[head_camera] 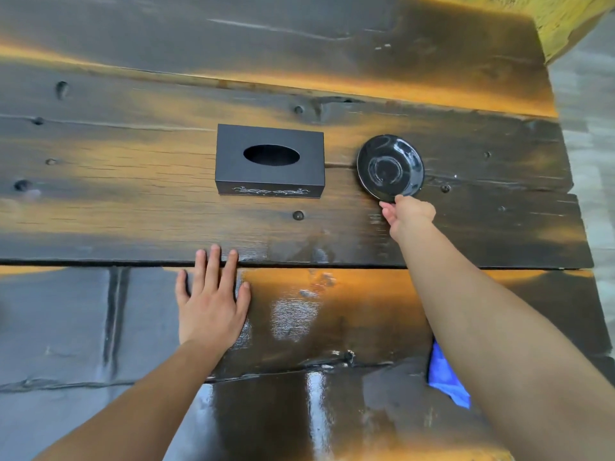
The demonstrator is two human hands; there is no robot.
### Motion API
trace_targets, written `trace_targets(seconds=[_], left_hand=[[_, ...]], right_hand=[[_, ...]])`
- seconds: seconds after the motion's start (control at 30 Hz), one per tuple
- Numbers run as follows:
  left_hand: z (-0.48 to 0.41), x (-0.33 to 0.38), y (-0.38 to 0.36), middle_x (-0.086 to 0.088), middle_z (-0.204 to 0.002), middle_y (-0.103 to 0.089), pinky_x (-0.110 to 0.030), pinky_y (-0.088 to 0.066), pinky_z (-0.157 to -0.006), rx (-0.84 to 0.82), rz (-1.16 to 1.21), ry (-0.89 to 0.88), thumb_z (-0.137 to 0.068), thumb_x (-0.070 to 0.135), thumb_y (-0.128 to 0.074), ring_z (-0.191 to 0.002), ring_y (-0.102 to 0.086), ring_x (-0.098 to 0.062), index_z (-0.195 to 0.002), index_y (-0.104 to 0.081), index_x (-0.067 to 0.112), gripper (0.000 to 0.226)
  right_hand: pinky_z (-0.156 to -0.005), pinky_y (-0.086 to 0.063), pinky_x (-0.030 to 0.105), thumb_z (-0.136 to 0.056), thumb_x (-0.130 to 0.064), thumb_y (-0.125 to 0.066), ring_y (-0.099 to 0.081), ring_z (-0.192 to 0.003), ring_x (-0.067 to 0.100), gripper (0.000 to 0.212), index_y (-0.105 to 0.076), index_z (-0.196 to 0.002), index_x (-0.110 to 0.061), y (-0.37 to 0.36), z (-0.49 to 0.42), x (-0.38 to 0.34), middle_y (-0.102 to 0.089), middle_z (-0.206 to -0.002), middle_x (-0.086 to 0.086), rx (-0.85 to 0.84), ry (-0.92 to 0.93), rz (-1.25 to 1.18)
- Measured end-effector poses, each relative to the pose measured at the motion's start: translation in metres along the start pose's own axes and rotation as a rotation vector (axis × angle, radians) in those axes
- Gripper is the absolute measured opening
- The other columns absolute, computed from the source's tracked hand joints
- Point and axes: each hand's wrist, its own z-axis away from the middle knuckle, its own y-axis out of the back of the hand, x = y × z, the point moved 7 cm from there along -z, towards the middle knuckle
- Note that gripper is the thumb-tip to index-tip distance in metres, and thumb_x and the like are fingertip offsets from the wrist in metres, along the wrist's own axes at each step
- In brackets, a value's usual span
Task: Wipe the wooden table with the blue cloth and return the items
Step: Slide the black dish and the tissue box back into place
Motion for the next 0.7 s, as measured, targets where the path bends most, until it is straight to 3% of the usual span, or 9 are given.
trace_targets(seconds=[0.17, 0.3, 0.53, 0.7], left_hand=[[-0.001, 0.000, 0.001, -0.001, -0.172, -0.016, -0.054, -0.006, -0.126, -0.005, 0.002, 0.006, -0.104, 0.051, -0.028, -0.160, -0.004, -0.022, -0.162, -0.020, 0.031, 0.061], [-0.001, 0.001, 0.001, -0.001, -0.172, -0.015, -0.055, -0.006, -0.126, -0.002, 0.017, 0.005, -0.104, 0.052, -0.026, -0.160, -0.002, -0.022, -0.162, -0.019, 0.032, 0.062], [0.000, 0.000, 0.003, -0.001, -0.173, -0.013, -0.055, -0.004, -0.126, 0.003, 0.025, 0.005, -0.104, 0.053, -0.022, -0.160, 0.000, -0.022, -0.162, -0.017, 0.031, 0.062], [0.002, 0.001, 0.003, -0.002, -0.172, -0.013, -0.055, -0.005, -0.126, 0.004, 0.036, 0.005, -0.104, 0.053, -0.022, -0.160, 0.000, -0.022, -0.162, -0.019, 0.031, 0.062]], right_hand=[[-0.075, -0.064, 0.032, -0.093, 0.002, -0.059, -0.073, -0.066, 0.022, 0.017, -0.048, -0.104, -0.005, 0.010, 0.007, 0.000, -0.062, -0.082, 0.008, 0.062, 0.077, -0.045], [-0.065, -0.060, 0.028, -0.091, 0.004, -0.060, -0.071, -0.062, 0.023, 0.003, -0.060, -0.092, 0.002, 0.035, 0.021, 0.018, -0.066, -0.071, 0.012, 0.030, 0.119, -0.018], [-0.054, -0.050, 0.026, -0.092, 0.001, -0.060, -0.060, -0.052, 0.020, 0.026, -0.056, -0.070, -0.012, 0.100, 0.059, 0.089, -0.062, -0.062, 0.011, -0.055, 0.205, 0.107], [-0.053, -0.052, 0.021, -0.094, 0.000, -0.060, -0.061, -0.057, 0.017, 0.018, -0.064, -0.078, -0.008, 0.141, 0.079, 0.145, -0.064, -0.068, 0.009, -0.059, 0.169, 0.190]])
